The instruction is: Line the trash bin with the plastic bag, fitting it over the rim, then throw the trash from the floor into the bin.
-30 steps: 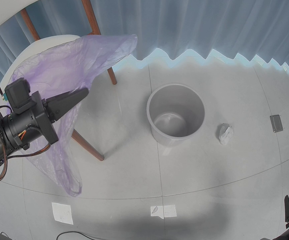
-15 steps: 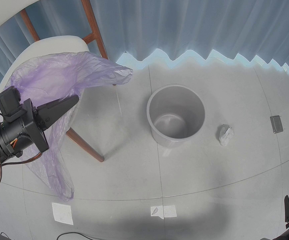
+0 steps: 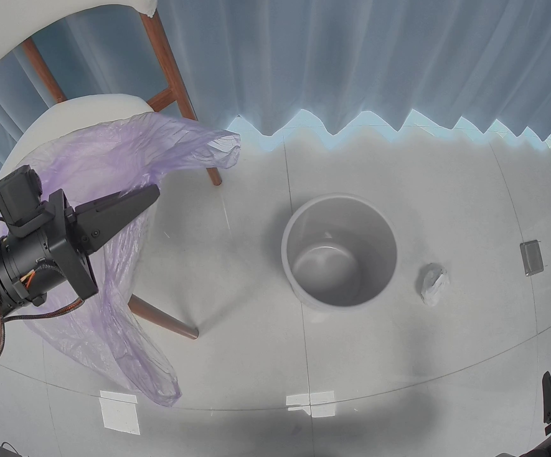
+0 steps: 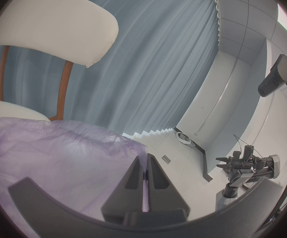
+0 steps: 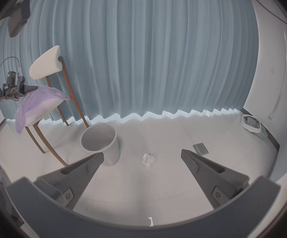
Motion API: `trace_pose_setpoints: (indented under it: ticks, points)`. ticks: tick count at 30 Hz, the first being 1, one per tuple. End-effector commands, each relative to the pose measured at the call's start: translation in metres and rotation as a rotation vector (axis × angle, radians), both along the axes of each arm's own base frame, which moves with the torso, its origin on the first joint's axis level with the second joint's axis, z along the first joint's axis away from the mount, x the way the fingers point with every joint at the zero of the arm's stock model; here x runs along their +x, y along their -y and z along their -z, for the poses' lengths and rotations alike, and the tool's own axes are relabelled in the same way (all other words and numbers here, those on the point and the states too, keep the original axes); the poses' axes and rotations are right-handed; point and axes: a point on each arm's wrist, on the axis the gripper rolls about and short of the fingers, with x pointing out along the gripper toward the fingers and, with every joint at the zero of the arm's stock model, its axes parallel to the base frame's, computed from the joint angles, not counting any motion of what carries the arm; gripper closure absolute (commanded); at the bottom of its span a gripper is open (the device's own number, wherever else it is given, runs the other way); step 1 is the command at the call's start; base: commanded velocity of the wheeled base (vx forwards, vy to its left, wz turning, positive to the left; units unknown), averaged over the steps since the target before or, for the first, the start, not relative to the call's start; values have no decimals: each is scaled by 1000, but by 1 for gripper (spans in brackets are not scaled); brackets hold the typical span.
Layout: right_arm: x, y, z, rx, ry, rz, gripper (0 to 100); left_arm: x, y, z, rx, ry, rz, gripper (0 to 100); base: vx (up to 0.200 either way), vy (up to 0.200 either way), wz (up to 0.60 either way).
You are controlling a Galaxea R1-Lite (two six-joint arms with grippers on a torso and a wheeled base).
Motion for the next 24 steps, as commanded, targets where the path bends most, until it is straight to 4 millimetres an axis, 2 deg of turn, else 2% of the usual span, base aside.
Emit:
trace_pose_setpoints:
  ticks: [1, 9, 13, 24]
  points:
    - [0, 0, 5, 0, -2, 0, 0, 1, 1, 0, 0, -1, 6, 100, 0, 0, 0]
    - [0, 0, 5, 0, -2, 0, 0, -2, 7, 0, 1, -1, 37, 100, 0, 0, 0]
    - [0, 0, 5, 0, -2, 0, 0, -2, 17, -8, -14, 20, 81, 100, 0, 0, 0]
    - [0, 0, 5, 0, -2, 0, 0, 10, 21, -28, -120, -39, 108, 100, 0, -18, 0]
